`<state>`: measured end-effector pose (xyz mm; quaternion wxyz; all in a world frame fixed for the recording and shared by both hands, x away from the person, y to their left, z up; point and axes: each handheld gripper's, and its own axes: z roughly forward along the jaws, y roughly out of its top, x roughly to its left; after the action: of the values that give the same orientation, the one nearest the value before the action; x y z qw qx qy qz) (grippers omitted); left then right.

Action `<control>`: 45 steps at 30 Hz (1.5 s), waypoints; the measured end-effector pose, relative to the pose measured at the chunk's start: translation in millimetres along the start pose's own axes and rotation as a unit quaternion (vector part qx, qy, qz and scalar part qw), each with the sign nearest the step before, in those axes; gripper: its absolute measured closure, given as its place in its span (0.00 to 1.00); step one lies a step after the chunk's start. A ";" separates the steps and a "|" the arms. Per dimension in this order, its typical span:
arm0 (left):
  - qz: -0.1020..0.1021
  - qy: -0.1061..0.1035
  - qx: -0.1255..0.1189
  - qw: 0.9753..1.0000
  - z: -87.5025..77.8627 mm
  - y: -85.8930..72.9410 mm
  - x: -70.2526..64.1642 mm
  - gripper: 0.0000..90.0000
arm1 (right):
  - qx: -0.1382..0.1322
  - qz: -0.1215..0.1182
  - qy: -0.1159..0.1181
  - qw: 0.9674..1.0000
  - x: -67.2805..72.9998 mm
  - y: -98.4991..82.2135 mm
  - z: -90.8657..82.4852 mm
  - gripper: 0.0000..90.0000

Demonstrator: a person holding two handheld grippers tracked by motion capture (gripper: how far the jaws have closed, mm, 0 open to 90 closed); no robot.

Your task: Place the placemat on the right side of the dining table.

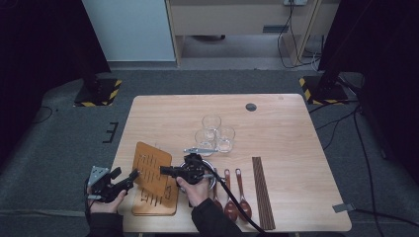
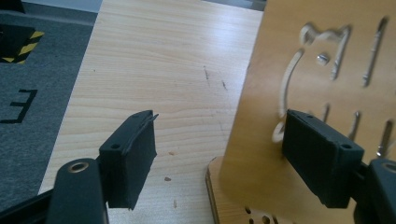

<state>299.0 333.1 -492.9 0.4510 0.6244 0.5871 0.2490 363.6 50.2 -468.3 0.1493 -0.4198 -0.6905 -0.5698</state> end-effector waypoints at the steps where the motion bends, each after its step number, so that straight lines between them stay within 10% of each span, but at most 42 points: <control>1: 0.003 0.003 0.003 1.000 0.8 -0.4 -0.1 0.28 | 0.000 0.000 0.000 1.000 0.0 0.0 0.0 0.97; 12: 0.026 0.012 0.033 0.999 9.8 -5.0 -4.5 0.23 | -0.041 -0.013 -0.024 0.999 -3.3 17.5 -29.9 0.97; 22: 0.065 0.029 0.105 0.992 35.0 -10.6 -16.6 0.18 | -0.069 -0.021 -0.037 0.997 -5.9 31.7 -50.1 0.97; 33: 0.076 0.031 0.132 0.988 53.7 -17.5 -14.3 0.14 | -0.089 -0.026 -0.046 0.995 -8.7 39.0 -63.6 0.97; 45: 0.063 0.023 0.127 0.990 55.4 -21.5 -10.2 0.04 | -0.115 -0.027 -0.053 0.992 -11.8 47.8 -80.1 0.97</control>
<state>332.8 306.2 -535.1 0.3377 0.7062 0.5841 0.2148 384.8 -27.8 -420.2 0.0476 -0.4454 -0.6382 -0.6261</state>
